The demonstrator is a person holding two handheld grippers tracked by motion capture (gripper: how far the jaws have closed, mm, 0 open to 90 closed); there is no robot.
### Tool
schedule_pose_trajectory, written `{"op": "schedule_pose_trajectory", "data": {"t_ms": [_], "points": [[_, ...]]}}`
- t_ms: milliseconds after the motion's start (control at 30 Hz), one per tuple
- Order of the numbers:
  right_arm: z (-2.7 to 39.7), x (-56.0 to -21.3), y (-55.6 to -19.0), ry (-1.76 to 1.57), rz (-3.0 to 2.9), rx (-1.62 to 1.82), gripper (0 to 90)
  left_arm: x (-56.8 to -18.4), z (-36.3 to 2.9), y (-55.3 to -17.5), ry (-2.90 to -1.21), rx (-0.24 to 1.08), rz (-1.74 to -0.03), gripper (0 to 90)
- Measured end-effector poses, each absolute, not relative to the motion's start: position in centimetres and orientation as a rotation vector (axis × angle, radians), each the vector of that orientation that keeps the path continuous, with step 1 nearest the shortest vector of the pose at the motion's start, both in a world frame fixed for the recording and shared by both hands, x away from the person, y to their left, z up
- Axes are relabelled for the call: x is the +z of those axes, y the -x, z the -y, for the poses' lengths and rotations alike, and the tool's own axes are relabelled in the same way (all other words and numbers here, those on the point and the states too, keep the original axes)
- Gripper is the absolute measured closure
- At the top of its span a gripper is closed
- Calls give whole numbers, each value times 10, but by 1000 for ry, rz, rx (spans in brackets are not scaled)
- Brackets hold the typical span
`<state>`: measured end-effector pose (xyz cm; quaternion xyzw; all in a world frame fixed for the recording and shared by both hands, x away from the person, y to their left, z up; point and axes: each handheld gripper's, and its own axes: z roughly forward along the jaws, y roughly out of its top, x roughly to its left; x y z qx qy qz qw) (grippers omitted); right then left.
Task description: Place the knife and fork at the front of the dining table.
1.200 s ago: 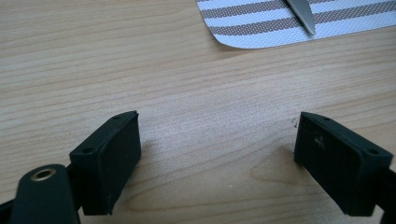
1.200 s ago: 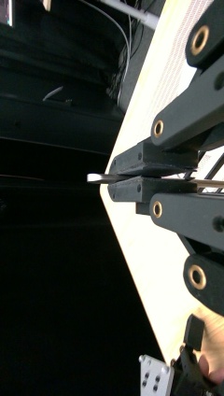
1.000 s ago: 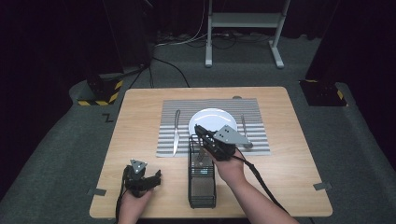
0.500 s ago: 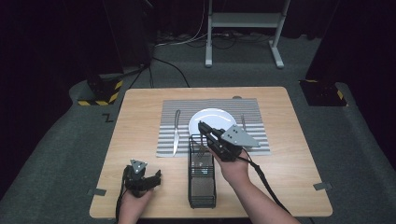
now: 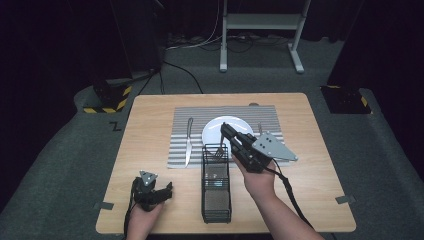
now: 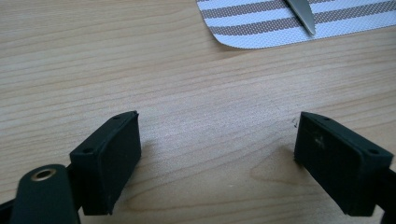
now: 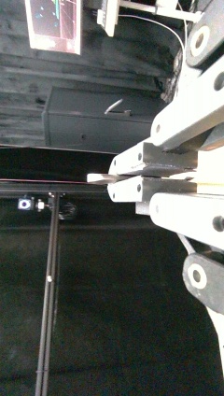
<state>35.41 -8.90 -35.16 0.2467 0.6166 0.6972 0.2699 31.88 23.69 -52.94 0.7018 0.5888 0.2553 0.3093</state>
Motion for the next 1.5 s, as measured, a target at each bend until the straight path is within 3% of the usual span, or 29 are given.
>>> {"op": "schedule_pose_trajectory", "data": {"t_ms": [600,667,767,967,1500], "points": [[131,-327,-349,-676,-1522,1848,867,-529,-237,-319,-1855,674,-1557,147],[138,-328,-350,-680,-1515,1820,867,-530,-235,-320,-1872,664,-1549,111],[149,-332,-353,-697,-1508,1778,867,-530,-234,-322,-1882,656,-1558,41],[168,-347,-362,-749,-1509,1715,867,-531,-233,-323,-1888,653,-1571,8],[213,-390,-386,-896,-1532,1547,868,-530,-233,-323,-1888,649,-1572,3]]}}
